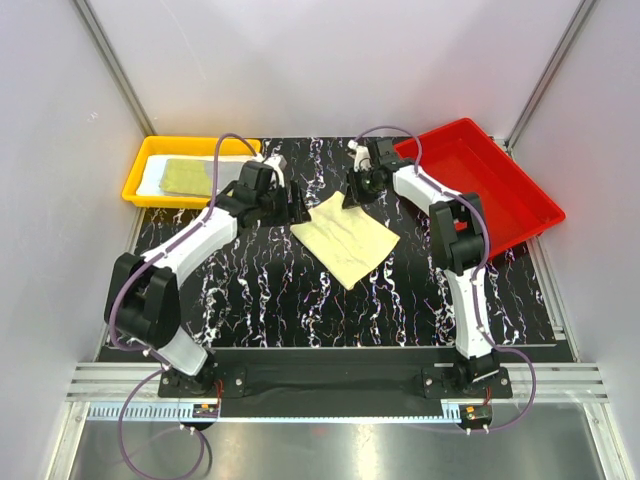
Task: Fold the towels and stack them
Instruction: Flatten out the crumpled towel
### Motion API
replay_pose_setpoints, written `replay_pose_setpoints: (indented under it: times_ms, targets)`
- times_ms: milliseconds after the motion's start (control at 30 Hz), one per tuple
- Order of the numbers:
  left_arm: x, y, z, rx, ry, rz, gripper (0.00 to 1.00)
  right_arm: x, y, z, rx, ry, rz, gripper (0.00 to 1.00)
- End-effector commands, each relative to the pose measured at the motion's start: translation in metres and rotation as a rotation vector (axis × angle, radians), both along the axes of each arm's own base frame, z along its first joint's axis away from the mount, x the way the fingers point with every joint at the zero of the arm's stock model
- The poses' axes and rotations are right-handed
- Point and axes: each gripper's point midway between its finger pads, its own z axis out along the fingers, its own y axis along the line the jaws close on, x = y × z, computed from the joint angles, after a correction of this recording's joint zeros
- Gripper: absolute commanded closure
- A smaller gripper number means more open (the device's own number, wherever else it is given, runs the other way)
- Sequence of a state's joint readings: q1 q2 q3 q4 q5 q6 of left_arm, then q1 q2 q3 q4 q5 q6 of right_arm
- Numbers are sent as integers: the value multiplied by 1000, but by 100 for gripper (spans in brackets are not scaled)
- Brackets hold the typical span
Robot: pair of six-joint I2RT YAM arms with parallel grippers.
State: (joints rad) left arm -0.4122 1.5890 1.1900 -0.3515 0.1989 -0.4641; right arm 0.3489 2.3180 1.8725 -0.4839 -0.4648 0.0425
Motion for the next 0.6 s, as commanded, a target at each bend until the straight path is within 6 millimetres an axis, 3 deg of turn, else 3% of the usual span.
replay_pose_setpoints:
  times_ms: [0,133,200,233,300,333,367,433,467,533,567]
  targets:
    - [-4,3,17,-11,-51,-12,25,-2,12,33,36,-55,17,75]
    - [-3,3,17,-12,-62,-7,25,-3,9,34,20,-52,12,71]
    - [12,5,11,36,-98,-12,25,-8,11,38,38,-44,14,70]
    - [27,5,19,60,-133,-7,25,-10,11,39,31,-39,8,69]
    - [46,12,-2,164,-131,-23,26,-19,5,44,7,-36,-5,69]
    - [60,10,6,174,-159,-28,28,-21,1,44,-11,-40,-19,69]
    - [67,10,-14,199,-126,-46,28,-24,-3,59,-16,-66,-29,68]
    - [75,-1,-19,190,-142,-138,30,-35,-13,57,-51,-63,-46,68]
    - [82,-9,-25,186,-145,-175,30,-38,-16,75,-44,-100,-47,67]
    - [86,-18,-30,177,-154,-241,31,-47,-24,77,-62,-106,-56,66]
    - [94,-20,-39,188,-140,-250,32,-50,-26,92,-56,-135,-62,66]
